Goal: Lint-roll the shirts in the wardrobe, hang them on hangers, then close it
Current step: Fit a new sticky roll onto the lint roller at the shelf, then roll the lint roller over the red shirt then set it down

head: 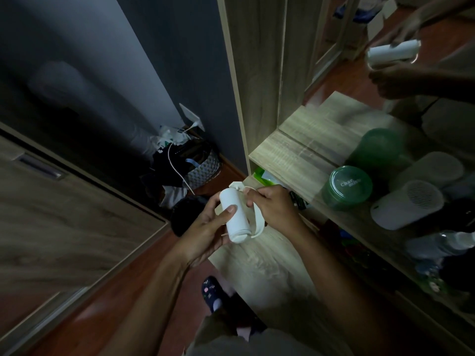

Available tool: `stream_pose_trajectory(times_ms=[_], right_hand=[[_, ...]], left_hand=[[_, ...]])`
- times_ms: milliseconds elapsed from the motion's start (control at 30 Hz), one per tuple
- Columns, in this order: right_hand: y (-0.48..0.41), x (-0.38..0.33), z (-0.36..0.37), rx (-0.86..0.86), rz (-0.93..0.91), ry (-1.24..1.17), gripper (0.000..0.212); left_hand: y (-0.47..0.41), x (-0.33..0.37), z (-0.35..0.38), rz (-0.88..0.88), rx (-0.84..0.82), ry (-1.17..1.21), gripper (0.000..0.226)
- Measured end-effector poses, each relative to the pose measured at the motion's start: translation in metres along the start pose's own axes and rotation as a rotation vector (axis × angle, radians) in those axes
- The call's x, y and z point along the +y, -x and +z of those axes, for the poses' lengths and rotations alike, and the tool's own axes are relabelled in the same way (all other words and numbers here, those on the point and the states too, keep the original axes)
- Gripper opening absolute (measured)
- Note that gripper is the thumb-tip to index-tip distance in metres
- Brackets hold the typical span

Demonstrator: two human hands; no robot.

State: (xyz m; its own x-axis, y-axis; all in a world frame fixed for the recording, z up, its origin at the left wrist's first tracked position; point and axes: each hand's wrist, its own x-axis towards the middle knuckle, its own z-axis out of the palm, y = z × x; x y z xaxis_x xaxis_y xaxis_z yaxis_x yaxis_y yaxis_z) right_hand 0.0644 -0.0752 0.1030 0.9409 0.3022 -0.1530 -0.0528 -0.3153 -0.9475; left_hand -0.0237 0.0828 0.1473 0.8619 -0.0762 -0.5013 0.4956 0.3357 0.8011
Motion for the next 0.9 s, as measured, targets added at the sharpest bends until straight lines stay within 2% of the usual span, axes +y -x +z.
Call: stream_pose_trajectory(times_ms=[200,333,467,533,600,700,900], right_hand=[[0.001,-0.003,0.0,-0.002,-0.009,0.013,0.041],[-0.002,-0.007,-0.001,-0.015,-0.082,0.044,0.039],[-0.005,-0.009,-0.006,0.06,-0.143,0.081,0.057],[-0.005,-0.011,-0.006,0.079,-0.205,0.126,0.059],[-0.002,-0.01,-0.003,0.106,-0.257,0.131,0.058],[0.002,-0.012,0.001,0.134,-0.298,0.115,0.053],[0.009,-0.026,0.006,0.14,-0.31,0.072,0.048]], left_hand=[[-0.003,0.004,0.003,0.039,-0.013,-0.084,0.044],[0.0,0.006,0.007,0.104,0.046,-0.205,0.049],[0.011,-0.006,0.01,0.157,0.047,-0.314,0.06],[0.014,-0.009,0.009,0.181,0.043,-0.359,0.066],[0.015,-0.009,0.004,0.185,0.05,-0.419,0.081],[0.017,-0.006,-0.003,0.188,0.038,-0.512,0.092],[0.025,0.009,-0.009,0.241,0.021,-0.553,0.089]])
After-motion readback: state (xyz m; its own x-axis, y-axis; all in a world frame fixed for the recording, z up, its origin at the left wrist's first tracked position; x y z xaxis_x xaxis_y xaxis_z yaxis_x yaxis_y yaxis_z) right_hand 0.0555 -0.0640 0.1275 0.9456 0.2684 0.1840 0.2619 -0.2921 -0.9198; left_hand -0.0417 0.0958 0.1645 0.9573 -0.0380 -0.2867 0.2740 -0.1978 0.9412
